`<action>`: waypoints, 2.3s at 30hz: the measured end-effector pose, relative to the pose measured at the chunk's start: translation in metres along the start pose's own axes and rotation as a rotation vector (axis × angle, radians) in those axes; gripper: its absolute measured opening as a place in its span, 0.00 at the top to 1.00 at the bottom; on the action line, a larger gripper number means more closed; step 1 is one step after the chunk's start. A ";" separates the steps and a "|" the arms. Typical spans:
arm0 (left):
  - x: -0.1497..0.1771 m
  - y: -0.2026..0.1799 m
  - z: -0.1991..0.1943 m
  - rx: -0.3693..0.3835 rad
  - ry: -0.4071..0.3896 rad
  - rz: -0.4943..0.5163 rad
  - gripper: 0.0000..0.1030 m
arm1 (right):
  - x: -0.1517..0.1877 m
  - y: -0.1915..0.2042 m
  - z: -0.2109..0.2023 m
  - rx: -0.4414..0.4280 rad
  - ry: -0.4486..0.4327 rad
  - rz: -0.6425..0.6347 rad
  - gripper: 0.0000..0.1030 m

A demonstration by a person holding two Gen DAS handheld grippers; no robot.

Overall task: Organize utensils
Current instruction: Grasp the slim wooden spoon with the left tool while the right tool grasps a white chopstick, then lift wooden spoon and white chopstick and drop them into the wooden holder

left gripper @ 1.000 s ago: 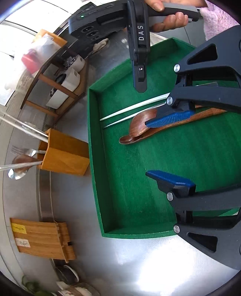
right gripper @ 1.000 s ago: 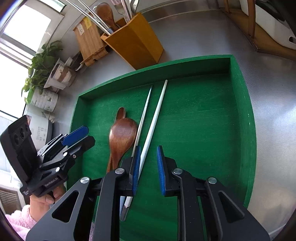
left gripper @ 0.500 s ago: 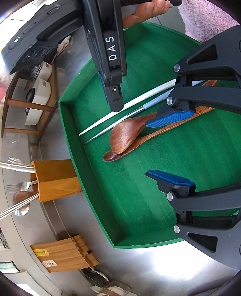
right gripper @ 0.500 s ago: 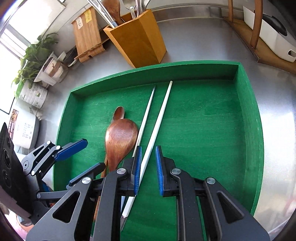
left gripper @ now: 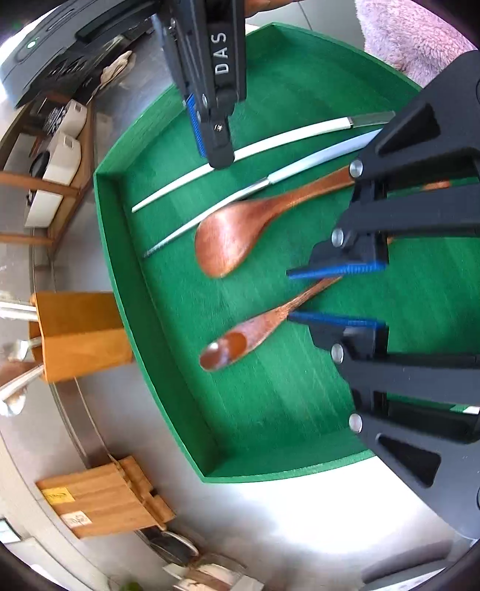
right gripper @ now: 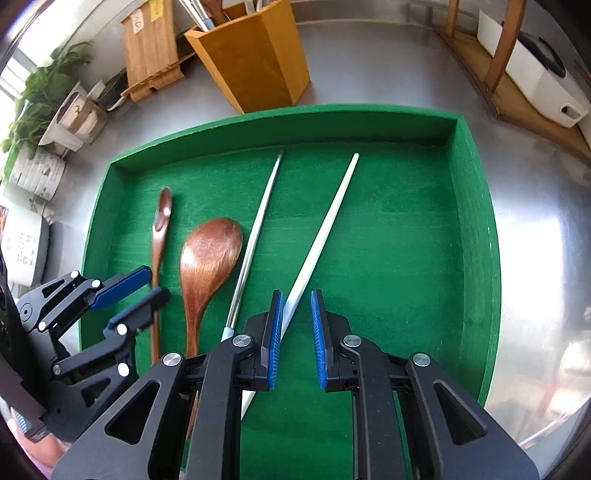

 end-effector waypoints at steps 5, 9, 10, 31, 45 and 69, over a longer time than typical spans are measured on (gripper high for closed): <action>-0.002 0.002 0.002 -0.001 0.020 0.004 0.91 | -0.002 0.014 0.008 0.093 0.038 -0.046 0.87; -0.005 0.008 0.005 0.009 0.058 -0.031 0.96 | -0.007 0.024 0.013 0.154 0.066 -0.067 0.88; -0.006 0.007 0.005 0.012 0.072 -0.029 0.96 | -0.008 0.022 0.013 0.145 0.073 -0.055 0.89; -0.016 0.036 -0.022 0.121 0.055 -0.130 0.97 | -0.005 0.000 -0.041 -0.205 -0.023 0.037 0.94; -0.048 0.070 -0.076 0.214 -0.354 -0.356 0.97 | -0.028 0.019 -0.093 -0.225 -0.340 -0.172 0.94; -0.172 0.097 -0.071 0.200 -0.697 -0.530 0.96 | -0.125 0.070 -0.157 -0.191 -0.797 -0.438 0.94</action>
Point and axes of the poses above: each gripper's, at about its wrist camera, not at the fingertips, and z roughly the way its jaws point, y to its left, x to its underside, the point moved 3 cm from there along z, roughly the way its jaws point, and after that the axes turned 12 degrees about -x, right-handed, at the moved point
